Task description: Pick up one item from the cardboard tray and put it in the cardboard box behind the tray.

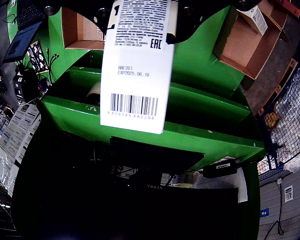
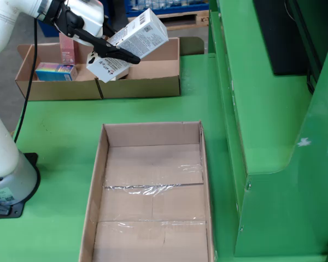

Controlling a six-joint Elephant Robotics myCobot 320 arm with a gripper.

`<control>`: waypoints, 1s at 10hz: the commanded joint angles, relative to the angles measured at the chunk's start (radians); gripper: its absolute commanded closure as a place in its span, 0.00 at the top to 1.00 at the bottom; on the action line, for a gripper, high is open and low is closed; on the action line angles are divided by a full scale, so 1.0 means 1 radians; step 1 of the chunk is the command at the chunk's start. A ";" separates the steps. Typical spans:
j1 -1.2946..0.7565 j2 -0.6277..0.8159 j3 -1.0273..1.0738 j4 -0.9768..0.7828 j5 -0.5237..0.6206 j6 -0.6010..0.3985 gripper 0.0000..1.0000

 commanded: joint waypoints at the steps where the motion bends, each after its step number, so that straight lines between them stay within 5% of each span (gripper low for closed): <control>1: 0.005 0.015 0.028 0.011 -0.016 -0.006 0.00; 5: 0.022 0.009 0.009 0.034 -0.017 -0.013 0.00; 10: 0.178 -0.270 0.348 -0.025 -0.016 -0.030 0.00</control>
